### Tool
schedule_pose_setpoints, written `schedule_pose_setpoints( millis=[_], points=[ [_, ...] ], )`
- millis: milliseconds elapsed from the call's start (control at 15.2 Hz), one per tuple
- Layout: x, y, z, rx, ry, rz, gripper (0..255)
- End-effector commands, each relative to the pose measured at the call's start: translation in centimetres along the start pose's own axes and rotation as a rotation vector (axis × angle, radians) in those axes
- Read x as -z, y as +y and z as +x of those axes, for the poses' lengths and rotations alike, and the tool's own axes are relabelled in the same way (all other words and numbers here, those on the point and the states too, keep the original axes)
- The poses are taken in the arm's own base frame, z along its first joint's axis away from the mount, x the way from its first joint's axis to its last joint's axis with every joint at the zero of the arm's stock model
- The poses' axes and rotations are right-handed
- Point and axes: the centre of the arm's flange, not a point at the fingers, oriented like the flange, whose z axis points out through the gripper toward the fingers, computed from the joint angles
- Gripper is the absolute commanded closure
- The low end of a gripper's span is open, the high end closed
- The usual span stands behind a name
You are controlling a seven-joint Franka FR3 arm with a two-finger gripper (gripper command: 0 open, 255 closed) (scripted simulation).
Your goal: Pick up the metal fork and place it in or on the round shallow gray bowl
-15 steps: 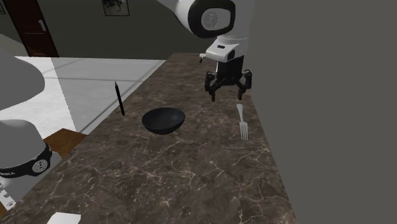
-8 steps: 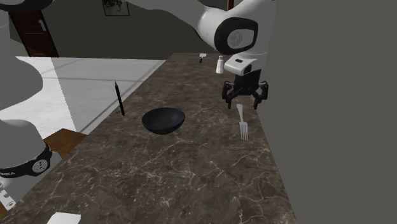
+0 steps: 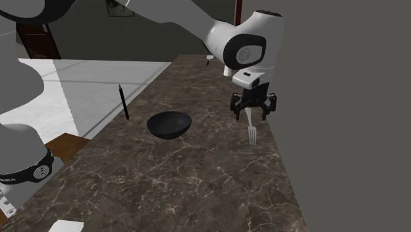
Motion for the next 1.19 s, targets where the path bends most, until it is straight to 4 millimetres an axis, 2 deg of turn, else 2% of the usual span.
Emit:
schedule_pose_setpoints(
  millis=[0,264,330,924,1122],
  points=[
    [-0.1,0.0,0.0,0.0,0.0,0.0,0],
    [-0.1,0.0,0.0,0.0,0.0,0.0,0],
    [-0.1,0.0,0.0,0.0,0.0,0.0,255],
    [-0.1,0.0,0.0,0.0,0.0,0.0,255],
    [1.4,0.0,-0.3,0.0,0.0,0.0,255]
  ],
)
